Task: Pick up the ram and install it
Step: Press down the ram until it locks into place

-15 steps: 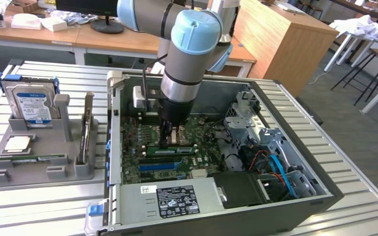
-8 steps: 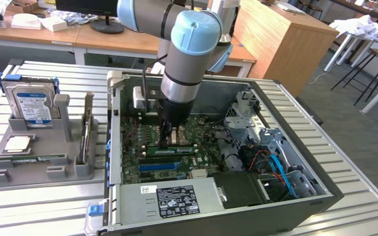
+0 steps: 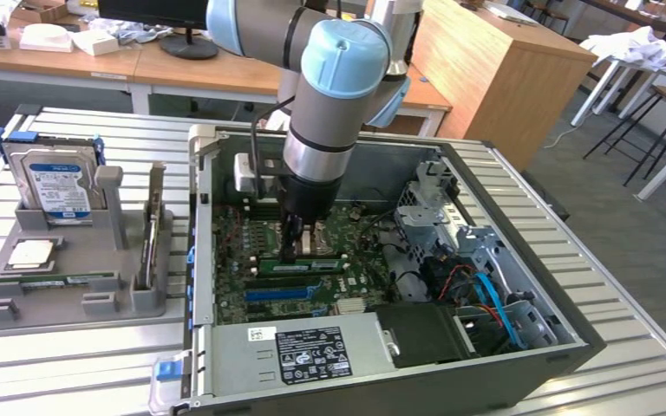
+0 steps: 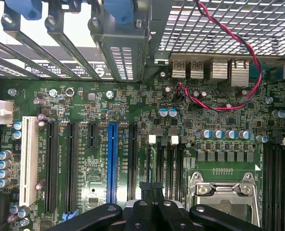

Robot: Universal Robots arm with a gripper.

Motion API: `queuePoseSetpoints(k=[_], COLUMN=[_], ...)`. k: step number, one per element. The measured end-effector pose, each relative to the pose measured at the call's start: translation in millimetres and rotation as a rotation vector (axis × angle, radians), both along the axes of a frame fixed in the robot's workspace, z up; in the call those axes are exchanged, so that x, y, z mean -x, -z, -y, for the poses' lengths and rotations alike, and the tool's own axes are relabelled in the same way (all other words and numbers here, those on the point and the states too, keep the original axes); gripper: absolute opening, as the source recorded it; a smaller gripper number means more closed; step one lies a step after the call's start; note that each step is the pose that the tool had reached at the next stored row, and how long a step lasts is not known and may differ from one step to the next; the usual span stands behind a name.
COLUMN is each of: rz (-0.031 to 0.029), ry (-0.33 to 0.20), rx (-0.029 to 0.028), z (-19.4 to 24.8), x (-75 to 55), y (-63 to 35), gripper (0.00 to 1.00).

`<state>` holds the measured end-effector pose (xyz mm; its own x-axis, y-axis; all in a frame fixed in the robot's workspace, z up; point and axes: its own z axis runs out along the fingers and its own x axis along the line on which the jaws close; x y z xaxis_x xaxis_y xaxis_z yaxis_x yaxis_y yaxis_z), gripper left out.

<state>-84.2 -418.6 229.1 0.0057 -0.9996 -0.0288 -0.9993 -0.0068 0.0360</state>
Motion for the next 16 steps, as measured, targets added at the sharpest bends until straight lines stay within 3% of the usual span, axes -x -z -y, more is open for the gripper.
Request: queuePoseSetpoints(k=[16], rz=[0.0], ry=[0.0], rx=[0.0001], z=[0.0], x=[0.0], y=[1.9], gripper=[0.1])
